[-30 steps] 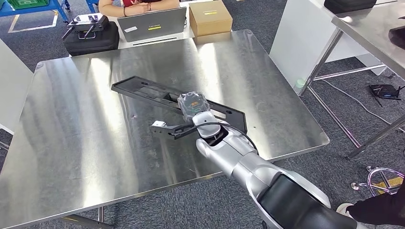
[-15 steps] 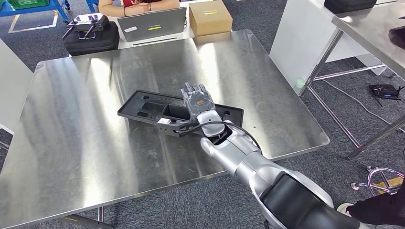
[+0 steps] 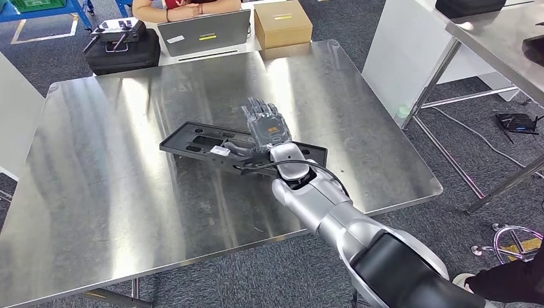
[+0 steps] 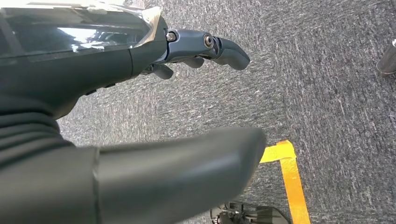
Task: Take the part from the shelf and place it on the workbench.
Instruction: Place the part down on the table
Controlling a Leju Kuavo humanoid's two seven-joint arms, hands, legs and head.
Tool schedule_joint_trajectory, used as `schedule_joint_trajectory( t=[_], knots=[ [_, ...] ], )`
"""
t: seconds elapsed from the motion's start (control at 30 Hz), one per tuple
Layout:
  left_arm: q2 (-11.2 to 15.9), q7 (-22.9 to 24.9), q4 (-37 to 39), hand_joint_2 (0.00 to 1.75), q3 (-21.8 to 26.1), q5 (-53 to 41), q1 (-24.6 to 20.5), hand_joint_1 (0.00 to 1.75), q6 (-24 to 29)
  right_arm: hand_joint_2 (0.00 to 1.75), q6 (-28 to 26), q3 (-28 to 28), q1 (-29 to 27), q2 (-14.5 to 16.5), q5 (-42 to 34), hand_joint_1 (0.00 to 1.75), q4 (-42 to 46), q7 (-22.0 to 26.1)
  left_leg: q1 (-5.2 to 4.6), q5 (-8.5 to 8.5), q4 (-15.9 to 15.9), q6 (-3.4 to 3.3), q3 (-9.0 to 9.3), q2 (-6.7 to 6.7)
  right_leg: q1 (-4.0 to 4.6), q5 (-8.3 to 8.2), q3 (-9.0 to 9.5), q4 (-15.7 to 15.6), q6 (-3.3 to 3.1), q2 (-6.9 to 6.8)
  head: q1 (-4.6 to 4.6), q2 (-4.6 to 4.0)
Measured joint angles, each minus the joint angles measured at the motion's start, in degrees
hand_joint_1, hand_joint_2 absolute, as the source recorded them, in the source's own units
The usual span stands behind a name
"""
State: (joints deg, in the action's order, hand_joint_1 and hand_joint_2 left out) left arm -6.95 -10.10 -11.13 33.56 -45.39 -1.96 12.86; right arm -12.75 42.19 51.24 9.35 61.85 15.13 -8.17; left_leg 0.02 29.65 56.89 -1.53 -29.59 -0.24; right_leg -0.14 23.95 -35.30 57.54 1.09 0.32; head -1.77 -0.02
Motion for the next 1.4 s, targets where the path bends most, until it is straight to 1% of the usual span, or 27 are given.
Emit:
schedule_joint_trajectory(
  t=[0.07, 0.17, 0.27, 0.37, 0.47, 0.53, 0.63, 0.67, 0.73, 0.83, 0.9, 0.97, 1.07, 1.13, 1.23, 1.4],
  knots=[
    [0.0, 0.0, 0.0, 0.00, 0.2, -0.3, 0.0, 0.00, 0.0, 0.00, -2.9, -2.6, 0.0, 0.4, -2.9, 0.00, 0.9, 3.7, 0.00, 0.00, 0.0, 0.00, 0.00, 0.00, 0.00, 0.00, 0.00, 0.0, 0.00, 0.00, 0.00, 0.00],
    [0.0, -0.1, 0.0, 0.00, 0.5, -0.8, 0.0, 0.00, 0.0, 0.00, -7.4, -7.4, 0.0, 1.4, -7.8, 0.00, 3.4, 11.3, 0.00, 0.00, 0.0, 0.00, 0.00, 0.00, 0.00, 0.00, 0.00, 0.0, 0.00, 0.01, 0.00, 0.00],
    [0.0, -0.4, 0.0, 0.00, 1.0, -0.8, 0.0, 0.00, 0.2, 0.00, -9.4, -11.9, -0.1, 2.9, -13.2, 0.00, 7.6, 18.8, 0.01, 0.00, 0.0, 0.00, 0.01, 0.01, 0.01, 0.00, 0.00, 0.0, 0.00, 0.01, 0.00, 0.00],
    [-0.1, -0.5, 0.0, 0.00, 1.7, -0.8, 0.0, 0.00, 0.6, 0.00, -8.3, -15.5, -0.8, 4.4, -18.5, 0.00, 13.2, 23.0, 0.01, 0.00, 0.0, 0.00, 0.02, 0.02, 0.03, 0.00, 0.00, 0.0, 0.00, 0.00, 0.00, 0.00],
    [-0.2, -0.6, 0.0, 0.00, 2.2, -0.8, 0.0, 0.00, 0.8, 0.00, -6.9, -17.6, -1.4, 5.3, -21.0, 0.00, 17.1, 24.3, 0.01, 0.00, 0.0, 0.00, 0.02, 0.02, 0.02, 0.00, 0.01, 0.0, 0.00, 0.00, 0.00, 0.00],
    [-0.2, -0.8, 0.0, 0.00, 2.6, -0.8, 0.0, 0.00, 0.8, 0.00, -3.2, -18.8, -2.9, 5.7, -27.2, 0.00, 20.7, 26.8, 0.00, 0.00, 0.0, 0.00, 0.02, 0.02, 0.02, 0.00, 0.01, 0.0, 0.00, 0.00, 0.00, 0.00],
    [-0.2, -1.1, 0.0, 0.00, 3.3, -0.7, 0.0, 0.00, 0.9, 0.00, 4.4, -19.9, -6.8, 6.1, -40.2, 0.00, 29.6, 30.6, 0.00, 0.00, 0.0, 0.00, 0.02, 0.00, 0.02, 0.00, 0.01, 0.0, 0.00, 0.00, 0.01, 0.00],
    [-0.3, -1.2, 0.0, 0.00, 3.6, -0.7, 0.0, 0.00, 1.0, 0.00, 6.0, -19.9, -8.1, 6.1, -42.9, 0.00, 32.6, 30.9, 0.00, 0.00, 0.0, 0.00, 0.02, -0.01, 0.02, 0.01, 0.01, 0.0, 0.00, 0.00, 0.00, 0.00],
    [-0.3, -1.3, 0.0, 0.00, 4.0, -0.7, 0.0, 0.00, 1.0, 0.00, 7.6, -19.9, -10.1, 6.0, -45.6, 0.00, 37.7, 31.0, 0.00, 0.03, 0.0, 0.00, 0.02, 0.01, 0.01, 0.01, 0.00, 0.0, 0.00, 0.02, 0.01, 0.00],
    [-0.3, -1.4, 0.0, 0.00, 4.4, -0.7, 0.0, 0.00, 1.1, 0.00, 8.6, -19.9, -11.7, 5.9, -47.0, 0.00, 42.3, 31.2, -0.01, 0.08, 0.0, -0.03, 0.04, 0.03, 0.01, 0.01, 0.01, 0.0, 0.00, 0.05, 0.00, 0.00],
    [-0.4, -1.7, 0.0, 0.00, 4.6, -0.7, 0.0, 0.00, 1.1, 0.00, 11.2, -19.9, -13.0, 5.8, -50.8, 0.00, 45.2, 31.8, -0.01, 0.08, 0.0, -0.03, 0.07, 0.02, 0.01, 0.01, 0.02, 0.0, 0.00, 0.04, 0.00, 0.00],
    [-0.5, -2.1, 0.0, 0.00, 5.0, -0.5, 0.0, 0.00, 1.2, 0.00, 16.6, -19.9, -15.5, 5.5, -58.6, 0.00, 49.7, 32.2, -0.01, 0.08, 0.0, -0.03, 0.08, -0.01, 0.01, 0.01, 0.03, 0.0, 0.00, 0.02, 0.00, 0.00],
    [-0.6, -2.9, 0.0, 0.00, 5.7, -0.2, 0.1, 0.00, 1.5, 0.00, 26.1, -19.9, -20.6, 4.4, -72.7, 0.00, 58.7, 31.0, 0.00, 0.08, 0.0, -0.04, 0.07, -0.03, 0.02, 0.02, 0.03, 0.0, 0.01, 0.00, 0.01, 0.00],
    [-0.7, -3.2, 0.0, 0.00, 6.2, -0.2, 0.1, 0.00, 1.7, 0.00, 30.6, -19.9, -24.2, 3.3, -79.0, 0.00, 64.9, 30.1, 0.00, 0.13, 0.0, -0.04, 0.04, -0.02, 0.01, 0.03, 0.03, 0.0, 0.01, 0.01, 0.00, 0.00],
    [-0.8, -3.4, 0.0, 0.00, 6.7, -0.2, 0.1, 0.00, 1.8, 0.00, 33.2, -19.7, -28.3, 1.8, -82.2, 0.00, 71.6, 29.6, -0.01, 0.21, 0.0, -0.02, 0.01, 0.04, 0.00, 0.04, 0.03, 0.0, 0.01, 0.08, 0.00, 0.00],
    [-0.9, -3.4, -0.1, 0.00, 7.0, -0.2, 0.1, 0.00, 1.8, 0.00, 33.4, -19.7, -29.5, 1.3, -82.5, 0.00, 73.7, 29.5, -0.01, 0.23, 0.0, -0.02, 0.02, 0.05, -0.01, 0.04, 0.03, 0.0, 0.01, 0.10, 0.00, 0.00]
  ],
)
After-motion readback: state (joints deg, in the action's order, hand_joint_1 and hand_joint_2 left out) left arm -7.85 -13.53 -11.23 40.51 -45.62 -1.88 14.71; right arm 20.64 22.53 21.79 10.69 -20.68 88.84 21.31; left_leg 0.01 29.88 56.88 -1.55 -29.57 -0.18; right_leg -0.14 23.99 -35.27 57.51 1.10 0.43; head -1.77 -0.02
